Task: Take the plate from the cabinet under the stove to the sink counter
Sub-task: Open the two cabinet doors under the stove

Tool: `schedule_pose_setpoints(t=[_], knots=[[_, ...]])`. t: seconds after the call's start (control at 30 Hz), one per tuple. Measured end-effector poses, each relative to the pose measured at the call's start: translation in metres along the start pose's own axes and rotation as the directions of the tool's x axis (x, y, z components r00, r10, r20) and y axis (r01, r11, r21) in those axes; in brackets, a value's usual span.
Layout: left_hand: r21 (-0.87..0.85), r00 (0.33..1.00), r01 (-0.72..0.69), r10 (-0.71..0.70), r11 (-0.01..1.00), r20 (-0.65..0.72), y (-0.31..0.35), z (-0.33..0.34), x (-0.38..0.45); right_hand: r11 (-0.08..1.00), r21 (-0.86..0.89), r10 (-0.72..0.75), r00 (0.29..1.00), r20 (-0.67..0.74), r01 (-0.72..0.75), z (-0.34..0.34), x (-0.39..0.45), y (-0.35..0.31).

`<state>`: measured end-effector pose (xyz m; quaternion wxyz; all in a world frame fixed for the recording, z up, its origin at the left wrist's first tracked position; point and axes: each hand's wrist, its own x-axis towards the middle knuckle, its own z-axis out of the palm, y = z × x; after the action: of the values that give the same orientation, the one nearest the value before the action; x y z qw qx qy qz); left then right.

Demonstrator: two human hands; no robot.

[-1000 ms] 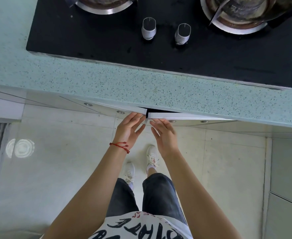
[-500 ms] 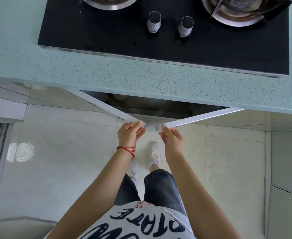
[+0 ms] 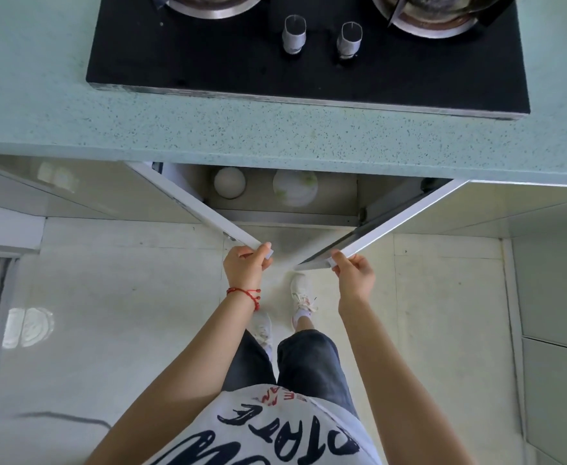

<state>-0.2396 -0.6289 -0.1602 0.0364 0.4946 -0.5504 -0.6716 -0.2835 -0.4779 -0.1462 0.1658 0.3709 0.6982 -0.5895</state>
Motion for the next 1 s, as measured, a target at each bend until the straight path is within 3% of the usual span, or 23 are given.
schedule_pose_setpoints(t=[0.43, 0.67, 1.0], knots=[[0.194, 0.996, -0.007, 0.023, 0.981, -0.084, -0.007, -0.047, -0.028, 0.984, -0.146, -0.105, 0.994, -0.021, 0.100, -0.033, -0.013, 0.017], [0.358, 0.985, -0.054, 0.110, 0.932, -0.136, -0.021, -0.078, -0.040, 0.967, -0.212, -0.151, 0.988, -0.037, 0.140, -0.070, -0.013, 0.033], [0.435, 0.946, -0.104, 0.223, 0.894, -0.233, -0.025, -0.109, -0.064, 0.915, -0.332, -0.278, 0.954, -0.113, 0.228, -0.117, -0.016, 0.051]])
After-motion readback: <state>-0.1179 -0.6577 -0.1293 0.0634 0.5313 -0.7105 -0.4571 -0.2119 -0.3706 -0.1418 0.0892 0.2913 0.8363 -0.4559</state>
